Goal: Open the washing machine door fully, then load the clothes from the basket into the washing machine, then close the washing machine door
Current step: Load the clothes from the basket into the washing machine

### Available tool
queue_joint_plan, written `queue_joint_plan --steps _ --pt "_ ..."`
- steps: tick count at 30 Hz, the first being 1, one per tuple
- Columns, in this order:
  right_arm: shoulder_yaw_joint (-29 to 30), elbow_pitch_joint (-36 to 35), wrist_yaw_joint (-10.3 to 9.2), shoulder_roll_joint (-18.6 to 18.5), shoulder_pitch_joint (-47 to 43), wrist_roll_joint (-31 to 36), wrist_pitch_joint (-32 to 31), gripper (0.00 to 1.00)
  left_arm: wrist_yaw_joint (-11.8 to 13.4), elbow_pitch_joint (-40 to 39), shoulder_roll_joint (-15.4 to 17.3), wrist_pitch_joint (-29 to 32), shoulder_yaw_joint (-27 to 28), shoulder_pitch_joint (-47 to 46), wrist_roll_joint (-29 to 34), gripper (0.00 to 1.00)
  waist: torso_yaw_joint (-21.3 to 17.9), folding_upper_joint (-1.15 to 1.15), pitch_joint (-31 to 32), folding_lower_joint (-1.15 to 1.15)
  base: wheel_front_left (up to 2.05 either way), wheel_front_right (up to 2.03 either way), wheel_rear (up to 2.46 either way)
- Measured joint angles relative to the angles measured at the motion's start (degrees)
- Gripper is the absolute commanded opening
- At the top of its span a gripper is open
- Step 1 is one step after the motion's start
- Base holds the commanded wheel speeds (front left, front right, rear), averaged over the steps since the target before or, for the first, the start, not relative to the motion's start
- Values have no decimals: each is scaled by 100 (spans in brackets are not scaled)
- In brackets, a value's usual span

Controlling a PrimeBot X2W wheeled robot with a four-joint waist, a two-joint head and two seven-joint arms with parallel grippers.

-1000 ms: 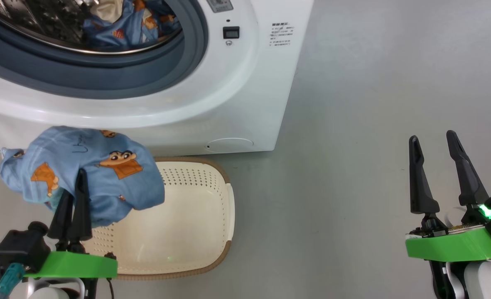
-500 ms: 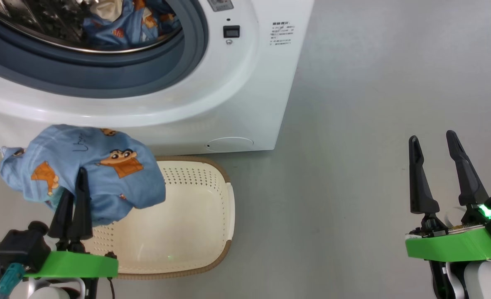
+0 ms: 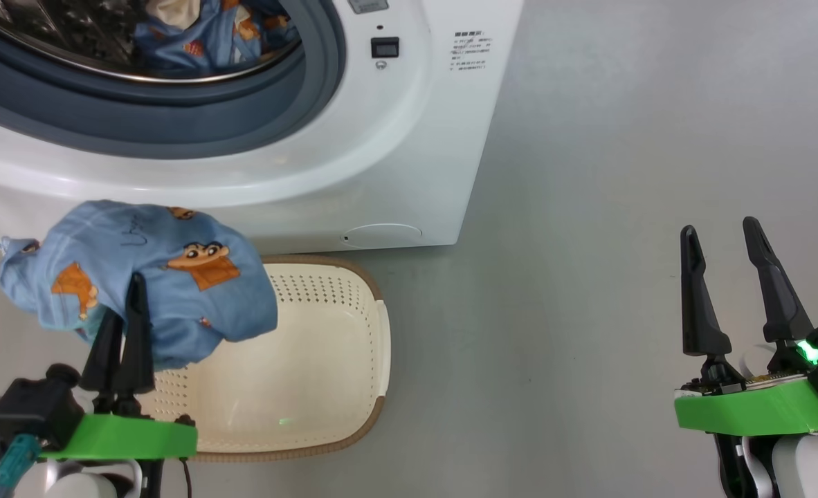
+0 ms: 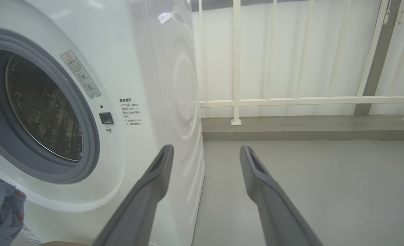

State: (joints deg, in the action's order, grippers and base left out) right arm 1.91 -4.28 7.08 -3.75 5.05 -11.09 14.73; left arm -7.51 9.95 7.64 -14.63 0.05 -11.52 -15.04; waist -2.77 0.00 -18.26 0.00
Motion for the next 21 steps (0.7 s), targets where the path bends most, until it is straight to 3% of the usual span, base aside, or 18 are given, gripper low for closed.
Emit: queue_joint_plan --steps 12,21 --pt "-15 -13 0 40 38 0 0 100 0 -62 240 0 -197 -1063 -3 0 -24 0 -187 0 0 0 0" --pt "-112 -30 0 69 190 -1 0 100 0 710 436 -1 -358 -2281 -73 0 -94 0 -426 0 0 0 0"
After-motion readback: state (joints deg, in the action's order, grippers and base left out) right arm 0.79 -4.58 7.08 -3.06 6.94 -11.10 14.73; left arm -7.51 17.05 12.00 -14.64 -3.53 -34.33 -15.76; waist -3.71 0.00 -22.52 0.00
